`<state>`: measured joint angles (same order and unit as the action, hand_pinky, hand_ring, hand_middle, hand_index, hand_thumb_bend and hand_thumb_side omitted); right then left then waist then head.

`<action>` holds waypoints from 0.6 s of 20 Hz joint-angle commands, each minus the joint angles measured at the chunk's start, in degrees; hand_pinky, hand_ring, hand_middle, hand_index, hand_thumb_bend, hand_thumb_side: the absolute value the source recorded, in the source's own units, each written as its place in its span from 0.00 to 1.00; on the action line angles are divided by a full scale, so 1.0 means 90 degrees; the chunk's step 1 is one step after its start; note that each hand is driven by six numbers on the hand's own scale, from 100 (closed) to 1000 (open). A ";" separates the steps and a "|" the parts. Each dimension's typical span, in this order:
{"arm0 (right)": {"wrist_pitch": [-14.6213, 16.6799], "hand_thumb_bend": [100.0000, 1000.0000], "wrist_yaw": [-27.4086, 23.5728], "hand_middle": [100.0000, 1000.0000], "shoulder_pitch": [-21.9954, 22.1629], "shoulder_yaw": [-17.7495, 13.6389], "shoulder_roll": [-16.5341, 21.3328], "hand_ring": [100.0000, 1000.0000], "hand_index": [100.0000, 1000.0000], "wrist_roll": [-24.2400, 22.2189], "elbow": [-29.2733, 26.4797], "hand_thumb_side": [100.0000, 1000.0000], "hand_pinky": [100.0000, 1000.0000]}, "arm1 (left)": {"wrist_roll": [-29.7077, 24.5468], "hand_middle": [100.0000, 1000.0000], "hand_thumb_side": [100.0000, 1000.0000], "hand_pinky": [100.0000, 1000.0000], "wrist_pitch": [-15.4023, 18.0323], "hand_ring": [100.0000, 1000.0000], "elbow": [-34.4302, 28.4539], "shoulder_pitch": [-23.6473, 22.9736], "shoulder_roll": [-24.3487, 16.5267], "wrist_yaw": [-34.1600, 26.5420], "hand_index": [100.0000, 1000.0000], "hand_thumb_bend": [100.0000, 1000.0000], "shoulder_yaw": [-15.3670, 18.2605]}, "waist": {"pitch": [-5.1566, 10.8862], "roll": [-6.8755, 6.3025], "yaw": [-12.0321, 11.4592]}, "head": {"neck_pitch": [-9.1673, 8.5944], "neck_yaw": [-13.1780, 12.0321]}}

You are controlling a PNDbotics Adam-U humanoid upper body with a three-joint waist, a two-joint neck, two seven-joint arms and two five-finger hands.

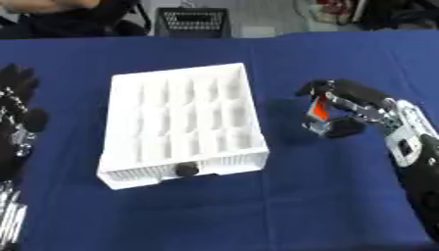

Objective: Pick up objects on the table and place them in the box.

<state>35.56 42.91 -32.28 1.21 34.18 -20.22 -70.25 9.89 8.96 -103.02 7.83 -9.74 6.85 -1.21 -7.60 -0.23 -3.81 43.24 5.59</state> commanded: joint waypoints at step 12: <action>0.0062 0.06 -0.0323 0.78 -0.0482 0.0111 0.0179 0.54 0.89 -0.0025 -0.0428 0.51 0.42 | -0.0017 0.86 0.63 1.00 0.0021 0.91 -0.0061 0.0021 -0.0033 -0.0041 1.00 0.97 -0.0043 | 0.0123 0.0017 -0.0007 | -0.0099 0.0088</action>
<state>35.93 40.51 -34.99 2.29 34.73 -20.30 -72.82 9.84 8.97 -103.00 7.81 -9.74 6.81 -1.53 -7.42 -0.18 -3.83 42.84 5.59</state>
